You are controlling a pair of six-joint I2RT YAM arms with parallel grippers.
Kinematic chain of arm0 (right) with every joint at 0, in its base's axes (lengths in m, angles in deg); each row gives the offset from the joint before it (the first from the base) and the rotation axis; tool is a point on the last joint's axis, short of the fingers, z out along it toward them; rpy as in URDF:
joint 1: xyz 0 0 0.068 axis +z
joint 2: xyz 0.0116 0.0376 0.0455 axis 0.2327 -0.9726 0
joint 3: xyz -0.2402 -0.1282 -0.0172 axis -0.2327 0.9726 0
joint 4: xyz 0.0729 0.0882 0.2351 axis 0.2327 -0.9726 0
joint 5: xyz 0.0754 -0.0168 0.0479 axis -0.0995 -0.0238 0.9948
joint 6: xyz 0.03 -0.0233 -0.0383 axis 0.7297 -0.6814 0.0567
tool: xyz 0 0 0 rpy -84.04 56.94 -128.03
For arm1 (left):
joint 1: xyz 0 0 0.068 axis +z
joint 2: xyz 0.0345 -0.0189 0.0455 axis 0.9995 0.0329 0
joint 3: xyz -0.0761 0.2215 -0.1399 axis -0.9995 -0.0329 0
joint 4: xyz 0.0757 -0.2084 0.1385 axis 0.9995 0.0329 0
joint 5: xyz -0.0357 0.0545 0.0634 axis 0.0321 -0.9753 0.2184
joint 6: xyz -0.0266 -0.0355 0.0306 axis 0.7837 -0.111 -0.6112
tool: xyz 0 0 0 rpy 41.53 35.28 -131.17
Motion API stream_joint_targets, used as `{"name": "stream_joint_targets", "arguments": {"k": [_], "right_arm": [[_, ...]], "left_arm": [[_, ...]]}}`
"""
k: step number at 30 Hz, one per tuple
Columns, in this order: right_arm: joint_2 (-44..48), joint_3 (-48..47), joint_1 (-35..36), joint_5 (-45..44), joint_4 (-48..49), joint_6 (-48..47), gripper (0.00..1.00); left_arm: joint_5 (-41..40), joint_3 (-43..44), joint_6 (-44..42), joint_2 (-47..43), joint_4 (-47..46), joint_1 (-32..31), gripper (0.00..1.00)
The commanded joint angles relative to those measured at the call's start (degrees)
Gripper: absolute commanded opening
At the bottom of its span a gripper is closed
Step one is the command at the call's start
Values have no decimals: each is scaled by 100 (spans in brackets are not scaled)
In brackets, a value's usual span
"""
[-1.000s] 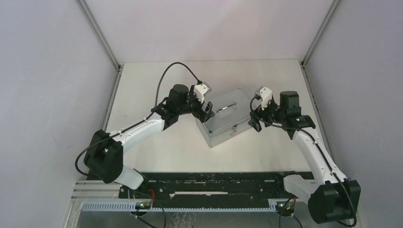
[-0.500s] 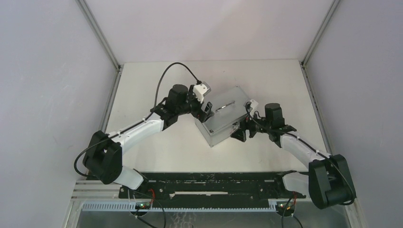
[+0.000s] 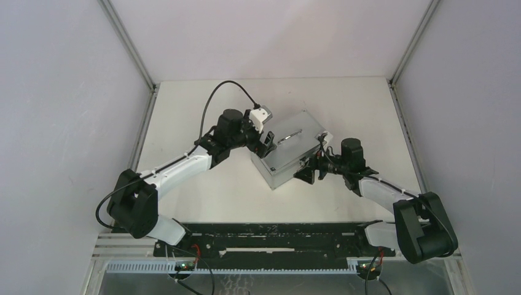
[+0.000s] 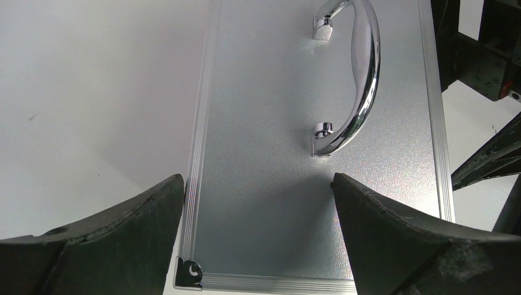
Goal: Organize the medicine kit
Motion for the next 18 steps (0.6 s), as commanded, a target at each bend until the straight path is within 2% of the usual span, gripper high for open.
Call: {"name": "stream_joint_targets", "arguments": {"k": [1,9,18], "right_arm": [[93,-27,-32,724,677,408,74],[430,-59,-386,1256,213,400,66],[511,-101,-342,1368,309,539,64]], "left_arm": [[-14,14,-72,-45,39,-22,94],[-95,14,-76,-48,27,-25,93],[-123,23,-86,-50,27,-25,93]]}}
